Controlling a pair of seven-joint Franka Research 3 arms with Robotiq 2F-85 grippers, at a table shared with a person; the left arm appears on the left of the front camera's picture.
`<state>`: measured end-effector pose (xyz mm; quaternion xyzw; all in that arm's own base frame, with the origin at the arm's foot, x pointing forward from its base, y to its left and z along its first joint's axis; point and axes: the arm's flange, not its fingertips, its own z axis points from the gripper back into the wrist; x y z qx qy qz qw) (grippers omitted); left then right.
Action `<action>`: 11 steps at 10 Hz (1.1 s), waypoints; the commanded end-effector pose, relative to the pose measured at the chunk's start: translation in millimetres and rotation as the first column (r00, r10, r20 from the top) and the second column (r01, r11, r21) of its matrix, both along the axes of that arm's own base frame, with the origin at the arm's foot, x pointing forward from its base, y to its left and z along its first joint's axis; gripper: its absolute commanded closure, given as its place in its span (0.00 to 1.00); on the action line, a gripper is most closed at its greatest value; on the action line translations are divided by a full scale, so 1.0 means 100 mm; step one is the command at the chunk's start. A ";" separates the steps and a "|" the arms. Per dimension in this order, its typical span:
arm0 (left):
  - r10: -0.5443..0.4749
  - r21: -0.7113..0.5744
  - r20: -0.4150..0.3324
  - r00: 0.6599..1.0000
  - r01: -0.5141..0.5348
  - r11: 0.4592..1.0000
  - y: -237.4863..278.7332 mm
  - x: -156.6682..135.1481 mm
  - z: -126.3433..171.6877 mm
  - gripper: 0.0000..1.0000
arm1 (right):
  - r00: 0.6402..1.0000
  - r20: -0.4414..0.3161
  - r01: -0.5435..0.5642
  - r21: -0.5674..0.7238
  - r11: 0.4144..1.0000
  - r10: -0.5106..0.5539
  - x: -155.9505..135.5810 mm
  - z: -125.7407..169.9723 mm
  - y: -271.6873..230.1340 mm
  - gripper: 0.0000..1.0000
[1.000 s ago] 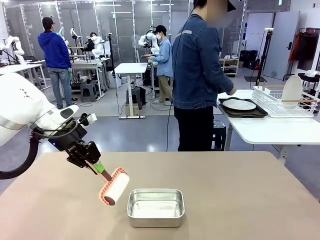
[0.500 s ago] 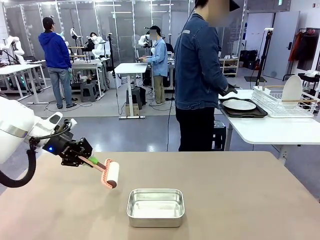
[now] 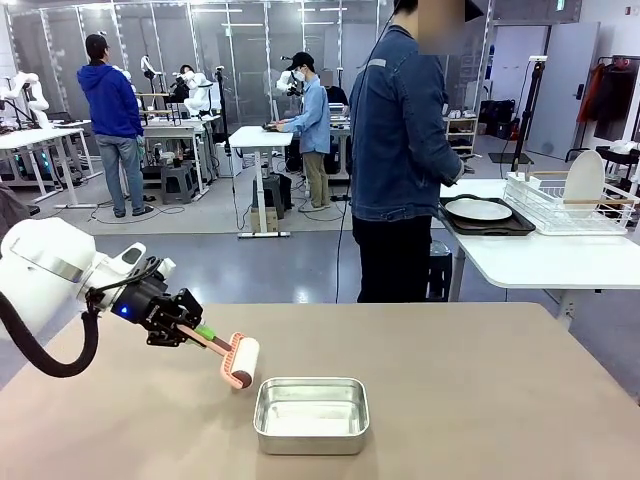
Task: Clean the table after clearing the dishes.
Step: When the right (or left) Handle tray is removed, use the right hand (or left hand) to clean the right (or left) side of the table with the Lint Roller.
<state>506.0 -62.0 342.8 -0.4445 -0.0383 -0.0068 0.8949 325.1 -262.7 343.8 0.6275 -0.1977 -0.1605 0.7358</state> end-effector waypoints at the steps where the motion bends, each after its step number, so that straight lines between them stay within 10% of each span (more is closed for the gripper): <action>1: -0.028 -0.058 0.014 1.000 0.029 0.998 0.04 0.10 -0.14 0.79 | 1.000 0.016 -0.001 0.004 1.000 0.001 0.00 0.03 0.00 0.00; 11: 0.068 0.040 0.049 0.996 -0.070 0.997 1.01 -0.23 -0.70 0.79 | 1.000 0.016 -0.001 0.004 1.000 0.001 0.00 0.03 0.00 0.00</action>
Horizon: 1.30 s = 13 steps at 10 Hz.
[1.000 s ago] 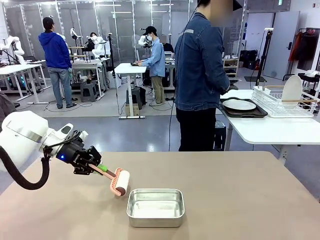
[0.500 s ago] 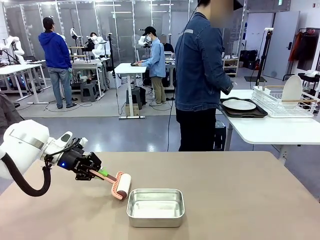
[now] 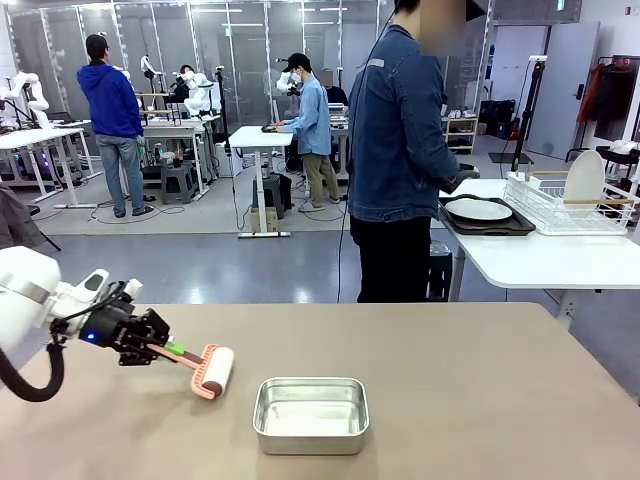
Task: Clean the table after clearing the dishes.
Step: When the right (or left) Handle tray is removed, use the right hand (or left hand) to clean the right (or left) side of the table with the Lint Roller.
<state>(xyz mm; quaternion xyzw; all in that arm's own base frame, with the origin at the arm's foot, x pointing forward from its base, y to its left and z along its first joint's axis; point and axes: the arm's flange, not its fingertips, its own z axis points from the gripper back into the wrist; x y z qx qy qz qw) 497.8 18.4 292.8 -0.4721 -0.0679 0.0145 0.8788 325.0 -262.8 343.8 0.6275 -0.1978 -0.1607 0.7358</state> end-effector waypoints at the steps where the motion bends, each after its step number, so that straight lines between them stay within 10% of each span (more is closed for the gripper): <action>1: 0.033 0.161 0.015 0.999 -0.035 0.986 0.39 -0.18 -0.20 0.79 | 1.000 0.016 -0.002 0.004 1.000 0.001 0.00 0.03 0.00 0.00; 7: 0.057 0.539 0.084 0.995 -0.093 0.837 1.44 -0.37 0.01 0.79 | 1.000 0.016 -0.002 0.004 1.000 0.001 0.00 0.03 0.00 0.00; 13: 0.078 0.648 0.122 0.989 -0.139 0.749 1.62 -0.60 0.65 0.79 | 1.000 0.016 -0.002 0.004 1.000 0.001 0.00 0.03 0.00 0.00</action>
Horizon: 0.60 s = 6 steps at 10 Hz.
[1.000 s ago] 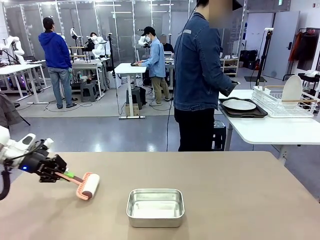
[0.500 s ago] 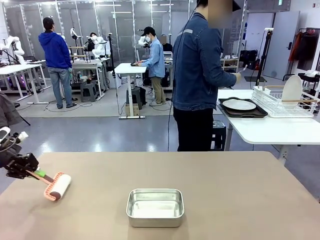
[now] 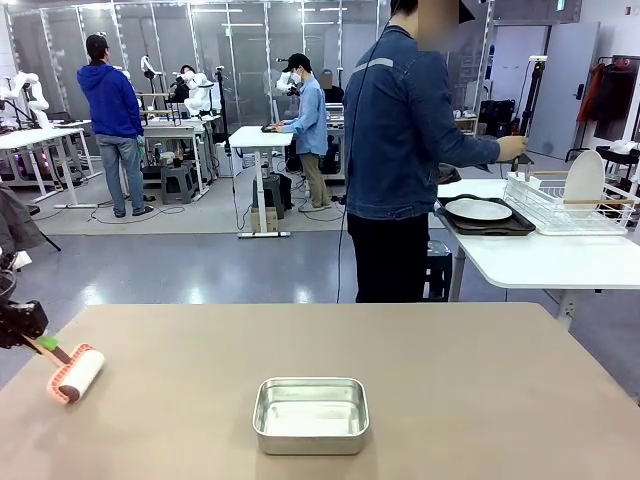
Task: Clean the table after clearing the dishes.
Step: When the right (or left) Handle tray is removed, use the right hand (or left hand) to clean the right (or left) side of the table with the Lint Roller.
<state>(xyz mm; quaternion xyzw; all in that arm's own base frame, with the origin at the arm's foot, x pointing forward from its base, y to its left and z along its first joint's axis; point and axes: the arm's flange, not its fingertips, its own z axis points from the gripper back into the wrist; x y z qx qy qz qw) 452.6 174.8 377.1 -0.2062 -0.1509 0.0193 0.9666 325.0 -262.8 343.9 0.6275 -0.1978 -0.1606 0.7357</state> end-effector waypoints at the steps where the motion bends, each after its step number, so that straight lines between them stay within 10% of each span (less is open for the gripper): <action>1: 0.014 0.176 -0.020 1.000 -0.010 0.984 0.03 -0.18 -0.04 0.79 | 1.000 0.016 -0.002 0.004 1.000 0.001 0.00 0.03 0.00 0.00; 6: -0.073 0.270 0.057 0.996 0.055 0.961 -0.34 -0.36 0.88 0.79 | 1.000 0.016 -0.002 0.004 1.000 0.001 0.00 0.03 0.00 0.00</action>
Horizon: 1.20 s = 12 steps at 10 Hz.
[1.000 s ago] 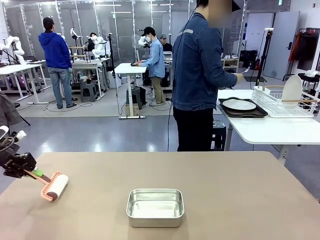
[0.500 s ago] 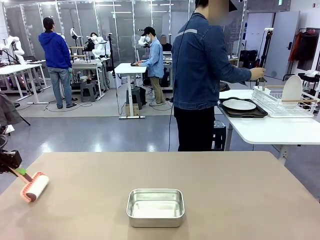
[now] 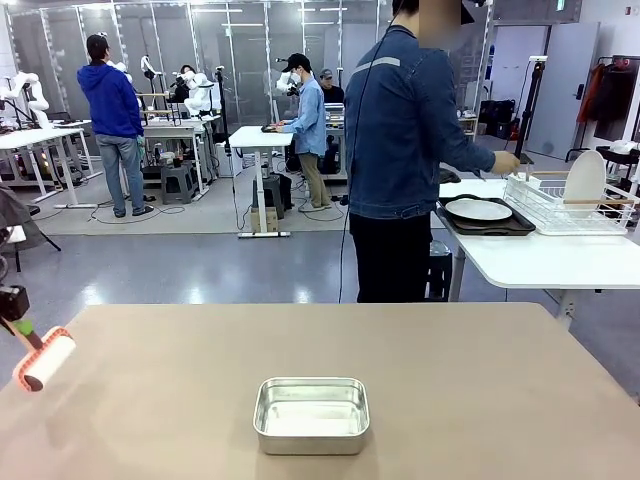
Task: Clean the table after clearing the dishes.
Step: When the right (or left) Handle tray is removed, use the right hand (or left hand) to clean the right (or left) side of the table with the Lint Roller, then place the Lint Roller back on top of the Airtight Container.
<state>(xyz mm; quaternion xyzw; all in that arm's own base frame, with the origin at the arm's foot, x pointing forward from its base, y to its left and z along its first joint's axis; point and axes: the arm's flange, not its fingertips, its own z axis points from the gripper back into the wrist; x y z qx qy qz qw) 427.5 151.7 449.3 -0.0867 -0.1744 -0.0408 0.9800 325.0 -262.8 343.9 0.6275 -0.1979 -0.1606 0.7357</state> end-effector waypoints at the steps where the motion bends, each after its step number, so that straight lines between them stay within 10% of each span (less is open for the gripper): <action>1: -0.001 0.037 0.024 1.000 0.000 0.999 -0.16 -0.16 0.30 0.79 | 1.000 0.016 -0.002 0.004 1.000 0.001 0.00 0.03 0.00 0.00; 12: -0.013 0.038 0.048 0.999 0.011 0.999 -0.15 -0.09 0.36 0.79 | 1.000 0.016 -0.002 0.004 1.000 0.001 0.00 0.03 0.00 0.00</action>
